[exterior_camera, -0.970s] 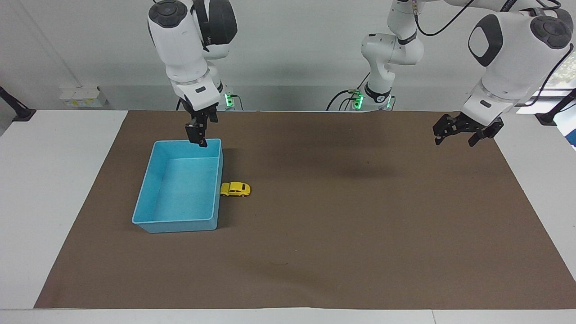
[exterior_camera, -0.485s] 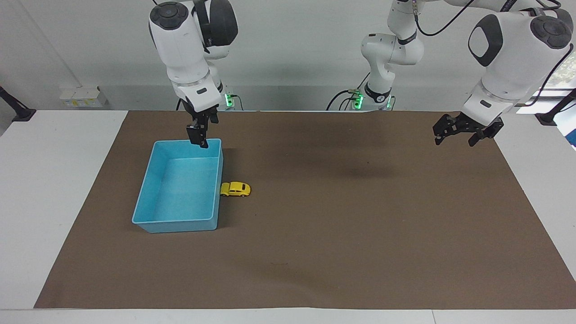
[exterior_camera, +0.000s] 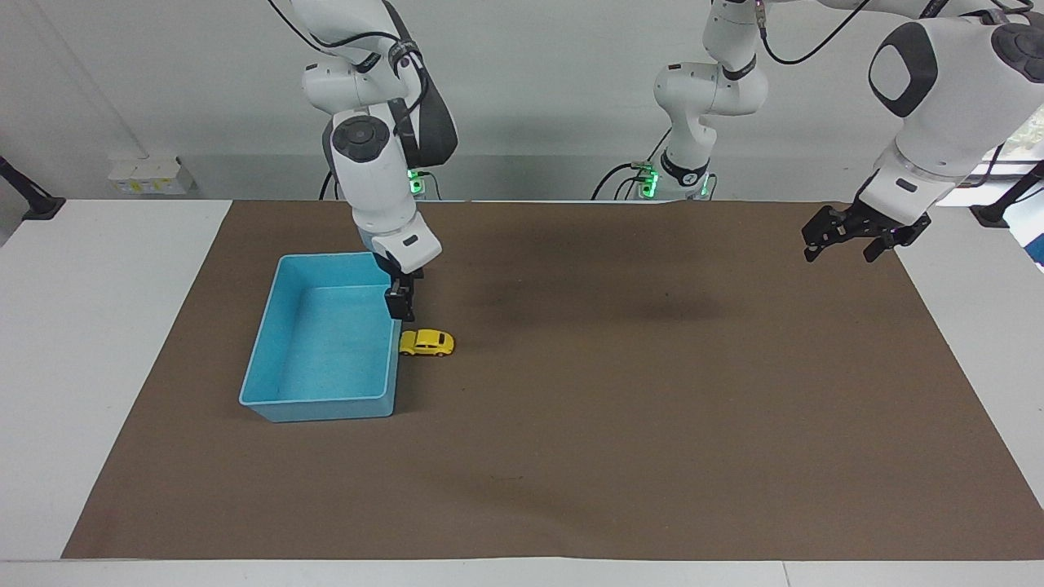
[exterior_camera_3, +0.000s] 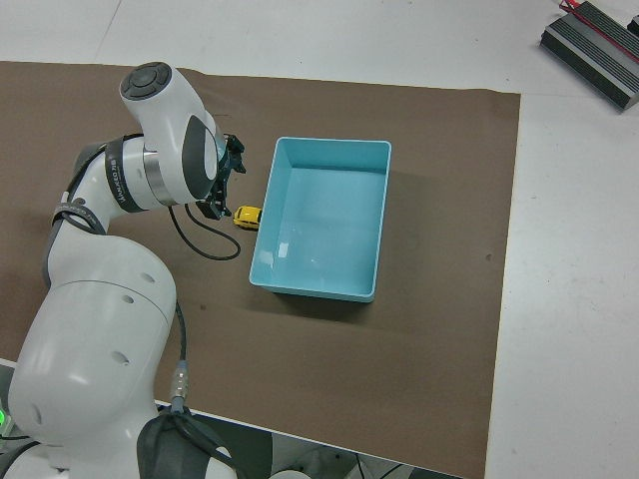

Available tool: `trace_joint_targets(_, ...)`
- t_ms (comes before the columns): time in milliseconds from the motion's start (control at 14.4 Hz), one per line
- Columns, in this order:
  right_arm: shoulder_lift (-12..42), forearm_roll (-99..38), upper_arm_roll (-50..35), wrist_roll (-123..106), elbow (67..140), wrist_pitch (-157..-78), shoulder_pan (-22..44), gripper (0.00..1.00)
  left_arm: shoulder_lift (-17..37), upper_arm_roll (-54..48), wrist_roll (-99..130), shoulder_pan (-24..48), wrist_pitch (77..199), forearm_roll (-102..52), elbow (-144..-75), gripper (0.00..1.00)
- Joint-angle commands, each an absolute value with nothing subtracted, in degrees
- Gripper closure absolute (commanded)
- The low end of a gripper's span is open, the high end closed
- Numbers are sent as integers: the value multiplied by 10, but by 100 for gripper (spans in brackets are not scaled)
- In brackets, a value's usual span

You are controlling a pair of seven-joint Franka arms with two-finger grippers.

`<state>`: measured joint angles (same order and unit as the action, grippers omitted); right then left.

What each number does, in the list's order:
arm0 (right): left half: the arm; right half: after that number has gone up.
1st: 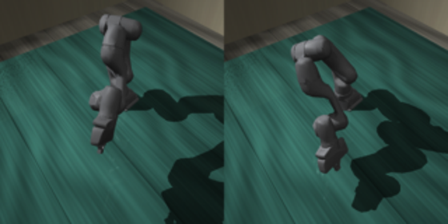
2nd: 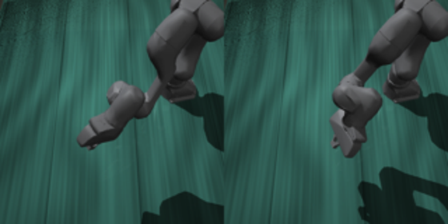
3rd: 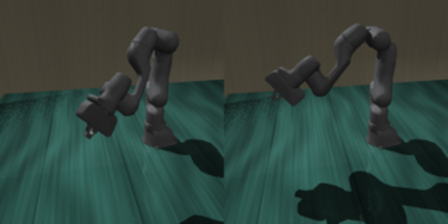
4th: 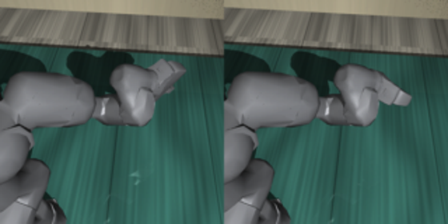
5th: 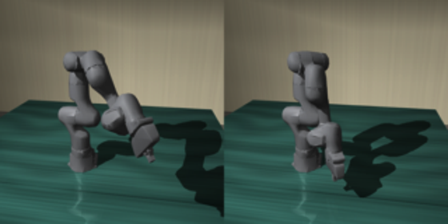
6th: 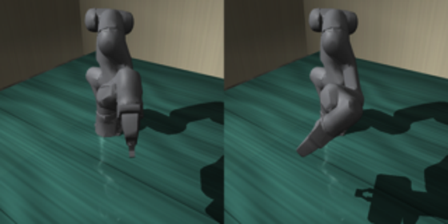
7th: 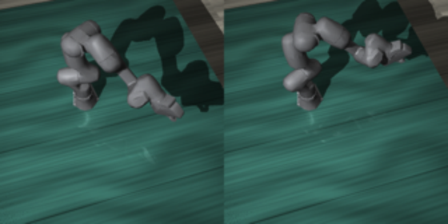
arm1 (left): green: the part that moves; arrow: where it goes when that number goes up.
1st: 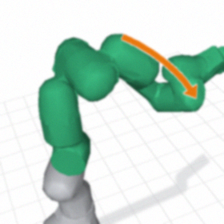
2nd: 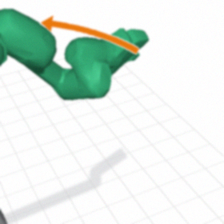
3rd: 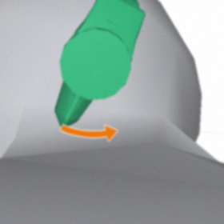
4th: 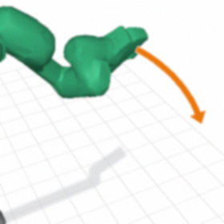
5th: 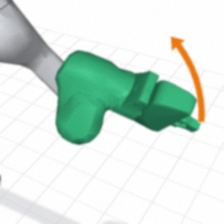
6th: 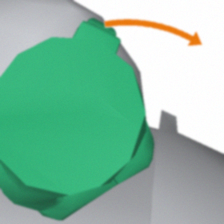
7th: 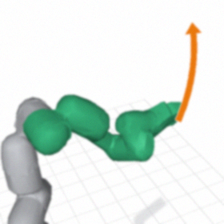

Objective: Wind up and store yellow beetle car
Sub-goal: 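Lower the right gripper onto the yellow car beside the bin and grasp it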

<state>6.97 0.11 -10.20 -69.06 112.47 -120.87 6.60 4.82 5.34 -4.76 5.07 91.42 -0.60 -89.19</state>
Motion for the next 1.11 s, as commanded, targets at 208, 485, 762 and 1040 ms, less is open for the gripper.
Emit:
trace_joint_targets(208, 121, 23, -103, -705, 1140, -1277, 64, 0, 32, 17, -47, 21, 891, 3, -896, 0)
trace_joint_targets(485, 152, 41, -103, -705, 1157, -1327, 64, 0, 30, 17, -49, 23, 896, 3, -896, 0)
trace_joint_targets(762, 153, 42, -103, -702, 1170, -1339, 65, 0, 30, 18, -49, 19, 896, 3, -896, 0)
trace_joint_targets(1040, 155, 45, -103, -700, 1180, -1341, 66, 7, 30, 17, -49, 20, 896, 3, -896, 0)
